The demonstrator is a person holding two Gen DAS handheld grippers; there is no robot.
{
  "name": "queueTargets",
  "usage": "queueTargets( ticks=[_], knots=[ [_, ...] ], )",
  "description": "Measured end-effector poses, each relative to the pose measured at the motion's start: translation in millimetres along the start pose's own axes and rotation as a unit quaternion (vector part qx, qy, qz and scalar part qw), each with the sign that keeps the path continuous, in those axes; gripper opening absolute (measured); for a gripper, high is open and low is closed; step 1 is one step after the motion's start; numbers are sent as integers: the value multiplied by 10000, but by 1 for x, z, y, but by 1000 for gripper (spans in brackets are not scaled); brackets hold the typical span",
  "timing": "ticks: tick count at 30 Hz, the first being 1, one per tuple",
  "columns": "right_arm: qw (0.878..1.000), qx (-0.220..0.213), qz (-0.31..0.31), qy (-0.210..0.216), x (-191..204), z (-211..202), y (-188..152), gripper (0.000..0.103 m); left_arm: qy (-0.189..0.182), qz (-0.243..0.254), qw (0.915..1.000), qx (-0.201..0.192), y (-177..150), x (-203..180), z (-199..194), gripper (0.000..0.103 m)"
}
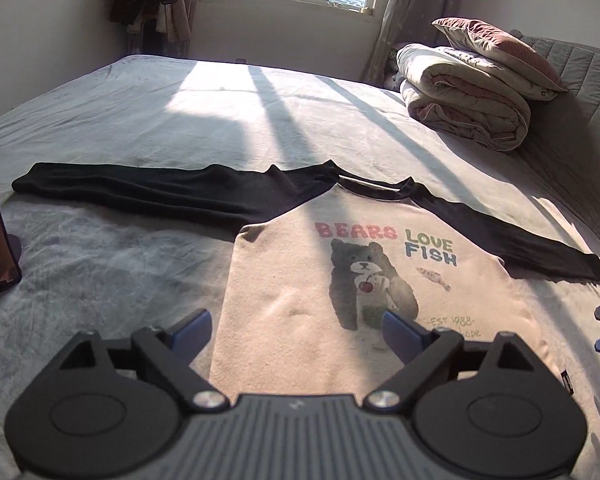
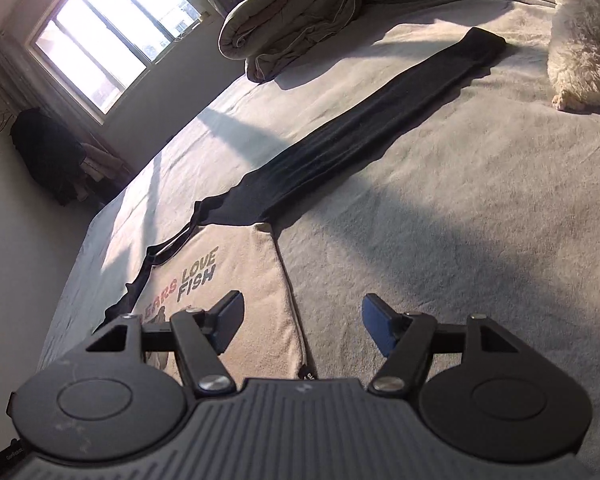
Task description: Fold clothes
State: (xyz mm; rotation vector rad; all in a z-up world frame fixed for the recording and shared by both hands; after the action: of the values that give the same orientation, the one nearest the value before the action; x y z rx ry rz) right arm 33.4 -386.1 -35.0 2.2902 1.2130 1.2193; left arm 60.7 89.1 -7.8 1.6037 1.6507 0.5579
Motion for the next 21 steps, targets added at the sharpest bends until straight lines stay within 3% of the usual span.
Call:
queueTargets(
  ticks=[10, 15, 21],
  knots=[
    [9938, -609, 830, -422, -53, 86, 69, 69, -512, -17, 9976, -475, 6, -6, 89, 96],
    [9877, -1076, 983, -573, -72, 108, 109, 65, -616, 45, 9951, -776, -2, 0, 105, 96],
    [9736, -1649, 1321, -864, -100, 122, 140, 55, -839, -464, 9932, -656, -7, 13, 122, 96]
  ],
)
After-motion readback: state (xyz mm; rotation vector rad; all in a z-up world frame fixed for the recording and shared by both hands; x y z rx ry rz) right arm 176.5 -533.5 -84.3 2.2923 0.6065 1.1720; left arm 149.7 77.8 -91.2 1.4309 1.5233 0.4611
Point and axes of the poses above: each gripper's, at about its wrist camera, not at the fingertips, and z roughly the way its jaws point, x to its left, y to its top, the point moved 4 cm from there along z, roughly the way its jaws point, and after that the axes turned 4 degrees about -y, right-handed, at the moved point
